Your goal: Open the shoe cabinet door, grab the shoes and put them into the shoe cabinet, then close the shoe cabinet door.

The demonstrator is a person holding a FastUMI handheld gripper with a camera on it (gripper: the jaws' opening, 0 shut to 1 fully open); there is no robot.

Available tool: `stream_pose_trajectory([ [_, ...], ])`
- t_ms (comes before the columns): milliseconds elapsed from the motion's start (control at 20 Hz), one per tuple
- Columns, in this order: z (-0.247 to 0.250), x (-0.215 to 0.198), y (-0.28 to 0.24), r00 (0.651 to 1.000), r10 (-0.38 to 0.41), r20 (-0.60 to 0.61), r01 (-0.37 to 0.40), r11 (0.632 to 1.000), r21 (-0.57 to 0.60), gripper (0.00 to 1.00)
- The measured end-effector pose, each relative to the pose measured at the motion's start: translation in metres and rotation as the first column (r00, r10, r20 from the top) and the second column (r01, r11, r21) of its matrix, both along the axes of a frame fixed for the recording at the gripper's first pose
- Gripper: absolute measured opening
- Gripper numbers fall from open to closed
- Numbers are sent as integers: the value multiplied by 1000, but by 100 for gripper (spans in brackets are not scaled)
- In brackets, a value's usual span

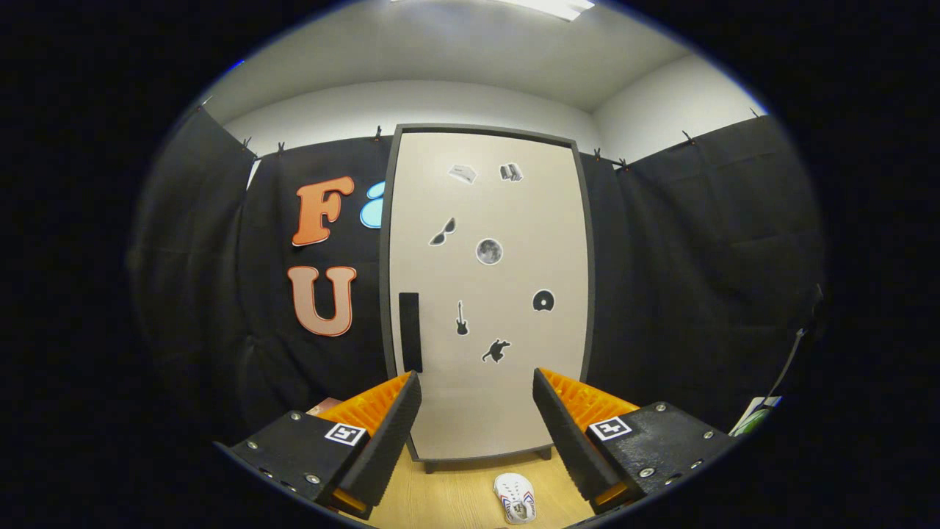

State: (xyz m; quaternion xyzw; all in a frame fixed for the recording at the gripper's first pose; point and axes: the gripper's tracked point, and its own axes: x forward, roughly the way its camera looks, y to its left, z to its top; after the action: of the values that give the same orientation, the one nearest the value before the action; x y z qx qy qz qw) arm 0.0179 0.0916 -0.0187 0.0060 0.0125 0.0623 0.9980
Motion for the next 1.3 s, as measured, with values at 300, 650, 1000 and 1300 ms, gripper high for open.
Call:
stream_pose_trajectory([
  [300, -11, 41, 41, 999, 47, -22, -48, 999, -11, 95],
  [650, -16, 112, 80, 993, 100, -54, -101, 995, -16, 95],
  [1000, -23, 168, 103, 992, 95, -88, -97, 995, -20, 83],
  [1300, -29, 187, 112, 989, 84, -125, -86, 996, -7, 41],
])
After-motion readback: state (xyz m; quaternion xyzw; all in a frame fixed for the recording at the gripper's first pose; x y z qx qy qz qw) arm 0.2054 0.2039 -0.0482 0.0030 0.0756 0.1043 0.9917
